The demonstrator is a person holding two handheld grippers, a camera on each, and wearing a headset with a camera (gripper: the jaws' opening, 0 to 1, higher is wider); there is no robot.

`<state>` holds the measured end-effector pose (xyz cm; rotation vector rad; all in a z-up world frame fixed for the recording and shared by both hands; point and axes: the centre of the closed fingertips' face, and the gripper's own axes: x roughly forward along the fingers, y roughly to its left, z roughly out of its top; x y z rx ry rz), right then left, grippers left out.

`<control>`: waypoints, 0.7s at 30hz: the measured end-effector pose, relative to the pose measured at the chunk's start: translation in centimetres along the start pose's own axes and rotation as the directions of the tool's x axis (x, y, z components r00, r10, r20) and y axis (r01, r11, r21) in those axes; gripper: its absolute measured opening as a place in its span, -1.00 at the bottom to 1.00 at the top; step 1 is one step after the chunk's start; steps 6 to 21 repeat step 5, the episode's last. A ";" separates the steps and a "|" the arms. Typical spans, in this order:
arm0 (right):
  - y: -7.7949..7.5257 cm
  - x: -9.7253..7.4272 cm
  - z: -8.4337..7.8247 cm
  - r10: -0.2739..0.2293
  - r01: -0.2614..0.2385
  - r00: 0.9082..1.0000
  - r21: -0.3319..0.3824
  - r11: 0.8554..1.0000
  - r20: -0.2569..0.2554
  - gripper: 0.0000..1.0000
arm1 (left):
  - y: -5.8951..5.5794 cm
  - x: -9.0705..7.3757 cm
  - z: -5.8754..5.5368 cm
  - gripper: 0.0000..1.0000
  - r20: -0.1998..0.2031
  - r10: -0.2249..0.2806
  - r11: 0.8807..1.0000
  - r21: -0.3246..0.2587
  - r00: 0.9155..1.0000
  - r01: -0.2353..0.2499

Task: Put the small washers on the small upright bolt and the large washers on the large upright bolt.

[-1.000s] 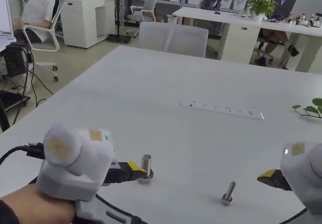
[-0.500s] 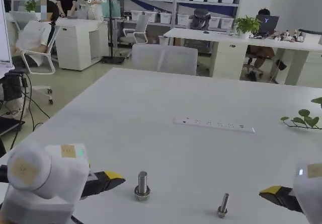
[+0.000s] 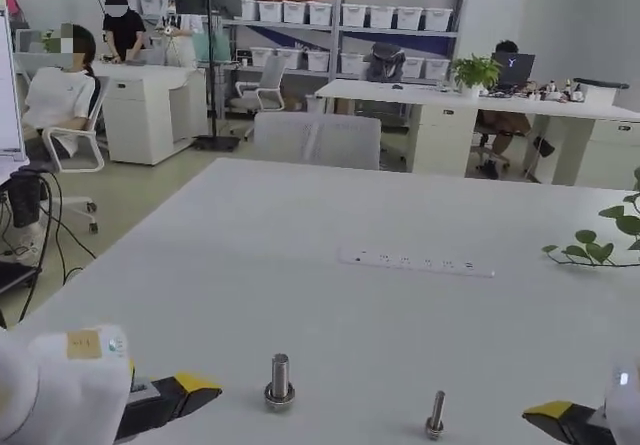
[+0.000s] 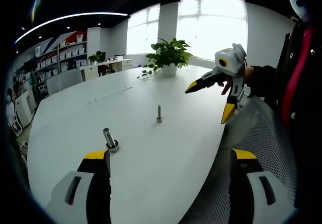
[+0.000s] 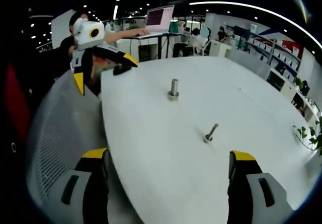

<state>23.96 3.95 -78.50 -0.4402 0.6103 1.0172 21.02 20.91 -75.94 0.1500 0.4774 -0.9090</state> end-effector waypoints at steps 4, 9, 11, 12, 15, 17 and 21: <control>0.5 -0.2 -0.2 -0.005 0.005 1.000 0.011 1.000 0.007 1.00 | -0.4 -0.5 -0.2 0.99 0.018 0.001 1.000 -0.014 1.000 -0.001; 0.6 -0.2 -0.3 -0.007 0.007 1.000 0.013 1.000 0.007 1.00 | -0.5 -0.6 -0.3 0.99 0.023 0.003 1.000 -0.021 1.000 -0.003; 0.6 -0.2 -0.3 -0.007 0.007 1.000 0.013 1.000 0.007 1.00 | -0.5 -0.6 -0.3 0.99 0.023 0.003 1.000 -0.021 1.000 -0.003; 0.6 -0.2 -0.3 -0.007 0.007 1.000 0.013 1.000 0.007 1.00 | -0.5 -0.6 -0.3 0.99 0.023 0.003 1.000 -0.021 1.000 -0.003; 0.6 -0.2 -0.3 -0.007 0.007 1.000 0.013 1.000 0.007 1.00 | -0.5 -0.6 -0.3 0.99 0.023 0.003 1.000 -0.021 1.000 -0.003; 0.6 -0.2 -0.3 -0.007 0.007 1.000 0.013 1.000 0.007 1.00 | -0.5 -0.6 -0.3 0.99 0.023 0.003 1.000 -0.021 1.000 -0.003; 0.6 -0.2 -0.3 -0.007 0.007 1.000 0.013 1.000 0.007 1.00 | -0.5 -0.6 -0.3 0.99 0.023 0.003 1.000 -0.021 1.000 -0.003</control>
